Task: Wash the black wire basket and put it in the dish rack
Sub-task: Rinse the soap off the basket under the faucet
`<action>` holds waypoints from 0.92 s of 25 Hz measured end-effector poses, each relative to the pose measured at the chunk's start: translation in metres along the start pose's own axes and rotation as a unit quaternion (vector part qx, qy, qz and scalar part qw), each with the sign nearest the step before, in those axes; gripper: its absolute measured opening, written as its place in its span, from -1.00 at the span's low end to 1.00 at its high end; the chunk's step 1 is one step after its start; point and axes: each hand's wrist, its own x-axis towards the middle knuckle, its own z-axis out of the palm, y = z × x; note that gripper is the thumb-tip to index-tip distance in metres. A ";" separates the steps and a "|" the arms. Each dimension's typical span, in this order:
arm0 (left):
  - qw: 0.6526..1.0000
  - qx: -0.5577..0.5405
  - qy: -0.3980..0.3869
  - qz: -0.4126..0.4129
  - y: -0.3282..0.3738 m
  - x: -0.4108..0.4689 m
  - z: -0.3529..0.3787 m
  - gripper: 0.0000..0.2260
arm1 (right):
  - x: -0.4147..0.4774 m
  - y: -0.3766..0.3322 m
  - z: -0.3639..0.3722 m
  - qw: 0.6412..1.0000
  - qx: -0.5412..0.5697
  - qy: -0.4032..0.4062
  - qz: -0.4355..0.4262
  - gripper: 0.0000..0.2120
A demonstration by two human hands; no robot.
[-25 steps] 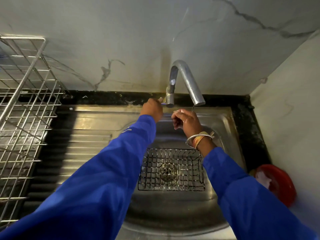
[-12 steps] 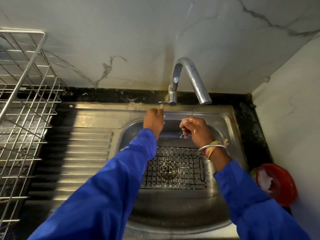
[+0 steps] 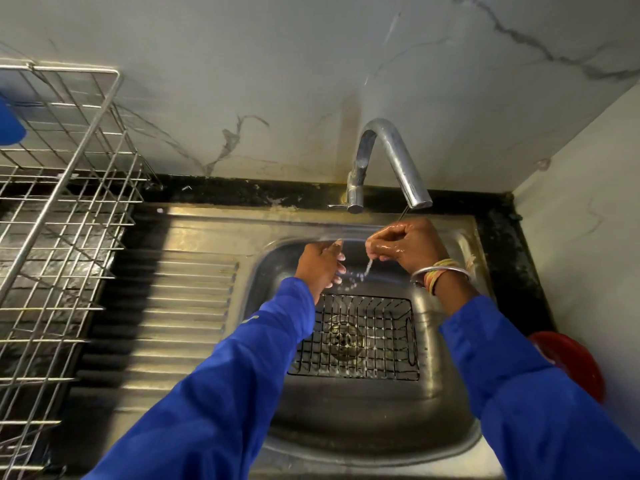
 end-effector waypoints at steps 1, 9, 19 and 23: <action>1.000 0.000 0.000 -0.001 0.000 0.000 -0.002 -0.67 | 0.000 0.001 0.001 1.000 -0.017 0.019 -0.012 -0.96; 1.000 -0.019 -0.011 -0.017 -0.002 -0.003 -0.005 -0.64 | 0.007 -0.005 0.006 0.944 0.319 -0.040 0.076 -0.86; 0.999 -0.024 -0.007 -0.020 -0.008 -0.011 -0.010 -0.65 | 0.025 -0.022 0.019 0.931 0.353 -0.037 0.081 -0.49; 1.000 -0.019 -0.005 -0.024 -0.011 -0.012 -0.011 -0.67 | 0.032 -0.034 0.023 0.931 0.357 -0.059 0.047 -0.46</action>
